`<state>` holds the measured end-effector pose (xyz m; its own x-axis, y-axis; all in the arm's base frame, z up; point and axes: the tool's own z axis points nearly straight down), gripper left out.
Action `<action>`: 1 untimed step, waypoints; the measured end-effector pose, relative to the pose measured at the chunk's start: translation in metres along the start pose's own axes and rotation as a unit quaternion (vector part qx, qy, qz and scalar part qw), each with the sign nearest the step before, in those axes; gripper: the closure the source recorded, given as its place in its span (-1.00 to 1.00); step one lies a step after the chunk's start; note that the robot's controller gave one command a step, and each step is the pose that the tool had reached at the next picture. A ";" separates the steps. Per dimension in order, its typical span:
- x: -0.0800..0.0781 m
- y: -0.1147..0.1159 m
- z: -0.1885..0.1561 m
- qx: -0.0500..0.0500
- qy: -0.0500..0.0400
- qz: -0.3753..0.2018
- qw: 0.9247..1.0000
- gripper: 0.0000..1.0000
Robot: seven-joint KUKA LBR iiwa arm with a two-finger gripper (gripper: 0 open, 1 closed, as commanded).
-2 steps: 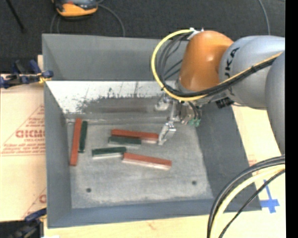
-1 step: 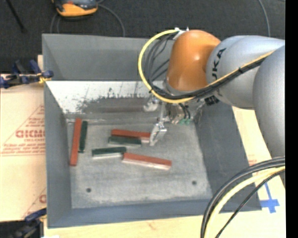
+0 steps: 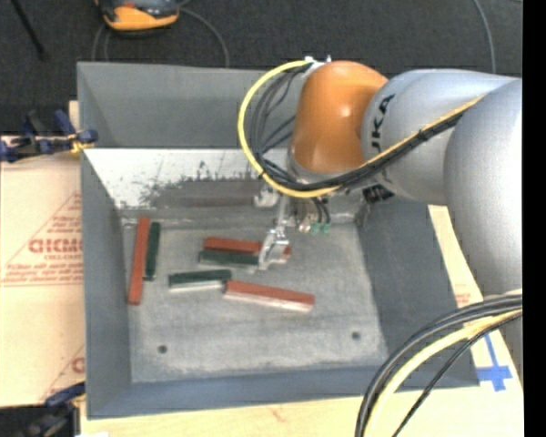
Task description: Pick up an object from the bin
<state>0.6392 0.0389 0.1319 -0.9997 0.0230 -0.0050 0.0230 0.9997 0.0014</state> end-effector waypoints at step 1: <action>-0.001 0.001 0.057 -0.001 -0.001 0.008 1.000 -1.00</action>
Offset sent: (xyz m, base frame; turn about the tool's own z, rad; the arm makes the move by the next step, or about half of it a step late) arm 0.0001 0.0355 -0.0619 0.0980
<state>0.6402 0.0402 0.0745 -0.9992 0.0398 -0.0071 0.0398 0.9992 0.0043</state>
